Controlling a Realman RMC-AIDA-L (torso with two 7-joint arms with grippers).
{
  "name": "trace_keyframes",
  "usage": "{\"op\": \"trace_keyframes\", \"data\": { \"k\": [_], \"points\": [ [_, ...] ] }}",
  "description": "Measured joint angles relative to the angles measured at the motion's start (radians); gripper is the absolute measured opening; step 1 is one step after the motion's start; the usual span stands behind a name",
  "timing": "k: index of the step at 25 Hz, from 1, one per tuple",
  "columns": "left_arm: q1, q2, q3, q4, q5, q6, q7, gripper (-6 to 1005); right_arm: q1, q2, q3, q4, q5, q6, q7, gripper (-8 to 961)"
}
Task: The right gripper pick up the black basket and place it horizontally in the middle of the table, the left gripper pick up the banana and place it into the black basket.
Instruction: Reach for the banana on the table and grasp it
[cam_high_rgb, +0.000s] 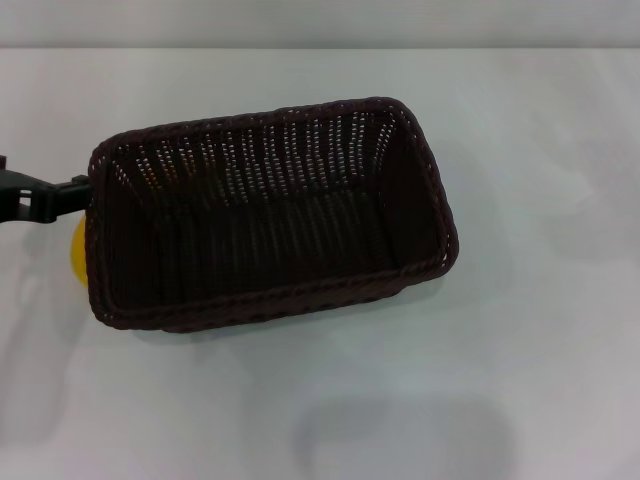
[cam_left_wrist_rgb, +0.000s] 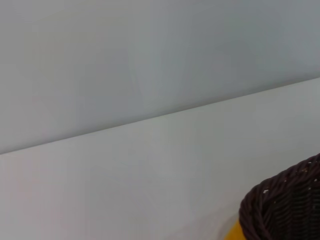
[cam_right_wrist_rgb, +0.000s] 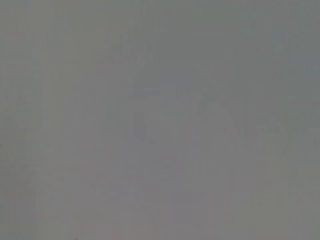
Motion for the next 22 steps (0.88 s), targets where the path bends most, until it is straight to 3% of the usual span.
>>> {"op": "trace_keyframes", "data": {
  "k": [13, 22],
  "points": [
    [0.000, 0.001, -0.004, -0.004, 0.042, 0.005, -0.034, 871, -0.002, -0.008, 0.000, 0.006, 0.000, 0.002, 0.001, 857],
    [-0.027, 0.002, -0.015, -0.076, 0.045, 0.045, -0.036, 871, -0.001, -0.008, 0.000, 0.010, 0.000, -0.001, 0.002, 857]
  ]
}}
